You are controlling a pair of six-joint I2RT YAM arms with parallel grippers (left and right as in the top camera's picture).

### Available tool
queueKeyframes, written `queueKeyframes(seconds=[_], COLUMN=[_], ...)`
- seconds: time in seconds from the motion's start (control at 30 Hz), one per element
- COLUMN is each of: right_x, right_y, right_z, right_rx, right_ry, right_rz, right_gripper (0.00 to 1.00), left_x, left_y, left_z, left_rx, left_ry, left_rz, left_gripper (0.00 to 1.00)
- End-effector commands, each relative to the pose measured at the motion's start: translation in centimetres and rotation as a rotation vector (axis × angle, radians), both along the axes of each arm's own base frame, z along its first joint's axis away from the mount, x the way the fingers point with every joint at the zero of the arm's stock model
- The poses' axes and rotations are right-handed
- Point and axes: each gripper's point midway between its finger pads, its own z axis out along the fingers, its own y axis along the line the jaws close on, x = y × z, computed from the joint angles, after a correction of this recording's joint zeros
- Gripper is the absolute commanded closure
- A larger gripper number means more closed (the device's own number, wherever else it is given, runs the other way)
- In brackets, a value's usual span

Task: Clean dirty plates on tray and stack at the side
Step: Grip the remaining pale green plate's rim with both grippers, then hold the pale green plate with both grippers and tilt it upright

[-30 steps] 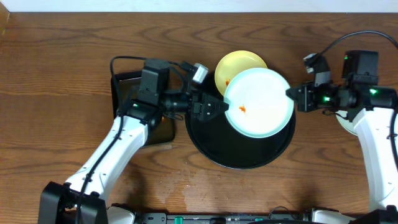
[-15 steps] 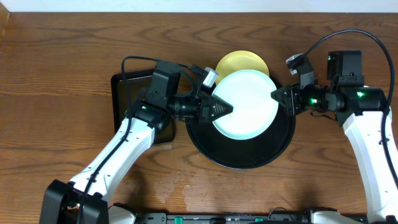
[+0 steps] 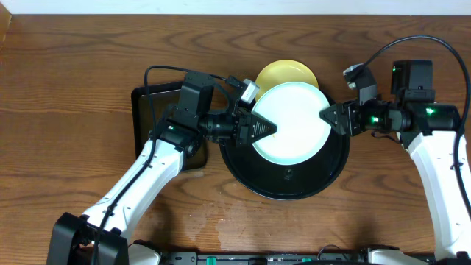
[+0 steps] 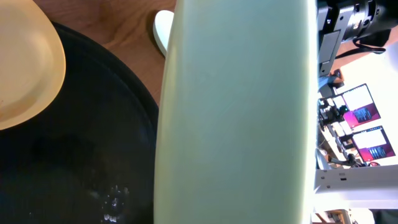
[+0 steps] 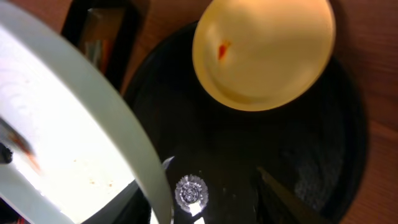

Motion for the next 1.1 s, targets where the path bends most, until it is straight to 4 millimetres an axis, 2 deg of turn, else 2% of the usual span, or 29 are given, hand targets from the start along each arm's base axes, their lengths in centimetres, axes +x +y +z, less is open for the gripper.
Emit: queueKeyframes(seconds=[0.0,0.13,0.33,0.53,0.8,1.0,1.07], right_x=[-0.1,-0.8,-0.8,-1.4,-2.4,-3.4,-3.7], right_y=[1.6,3.3,4.0,4.2,4.3,4.8,4.8], right_z=[0.4,1.1,0.8,0.7,0.5,1.0,1.0], right_rx=[0.076,0.167,0.219,0.247,0.271,0.325,0.332], right_ry=[-0.049,-0.114,-0.126,-0.087,-0.030,0.016,0.028], right_rz=[0.142,0.290,0.349,0.351,0.347,0.351,0.350], right_gripper=[0.51,0.54,0.62,0.90,0.97,0.98,0.98], left_x=[-1.0,-1.0,-1.1,-1.0,-0.7,-0.5,-0.4], left_y=[-0.4,-0.4,-0.4,-0.4,-0.5,-0.6,-0.7], left_z=[0.8,0.8,0.9,1.0,1.5,1.8,2.0], left_rx=[-0.036,-0.037,-0.040,-0.042,-0.057,-0.066,-0.073], left_ry=[-0.007,-0.004,0.000,-0.007,-0.042,-0.064,-0.070], left_rz=[-0.054,-0.053,-0.057,-0.057,-0.057,-0.058,-0.055], left_gripper=[0.91,0.91,0.91,0.90,0.89,0.83,0.77])
